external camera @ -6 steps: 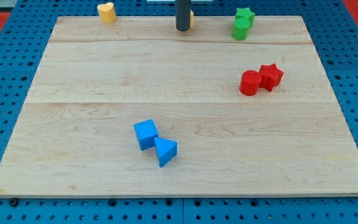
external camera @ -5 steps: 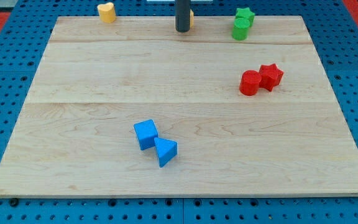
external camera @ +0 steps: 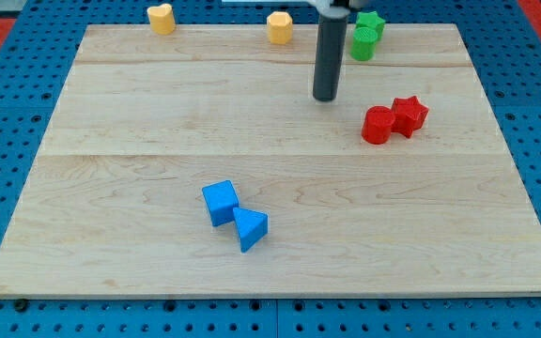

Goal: Move your arm to the bottom of the blue triangle

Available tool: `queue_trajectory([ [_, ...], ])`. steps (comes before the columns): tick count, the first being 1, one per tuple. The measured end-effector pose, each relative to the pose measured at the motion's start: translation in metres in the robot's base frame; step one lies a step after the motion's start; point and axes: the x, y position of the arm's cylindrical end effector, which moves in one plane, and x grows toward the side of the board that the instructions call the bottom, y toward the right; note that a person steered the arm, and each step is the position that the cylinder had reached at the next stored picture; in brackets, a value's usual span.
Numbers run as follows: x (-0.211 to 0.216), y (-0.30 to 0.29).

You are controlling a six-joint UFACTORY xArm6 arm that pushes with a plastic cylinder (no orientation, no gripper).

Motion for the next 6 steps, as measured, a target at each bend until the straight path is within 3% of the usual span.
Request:
queue_trajectory([
  [2, 0.123, 0.047],
  [3, 0.189, 0.043],
  [4, 0.23, -0.012],
  [5, 0.242, -0.069],
  [6, 0.226, -0.104],
])
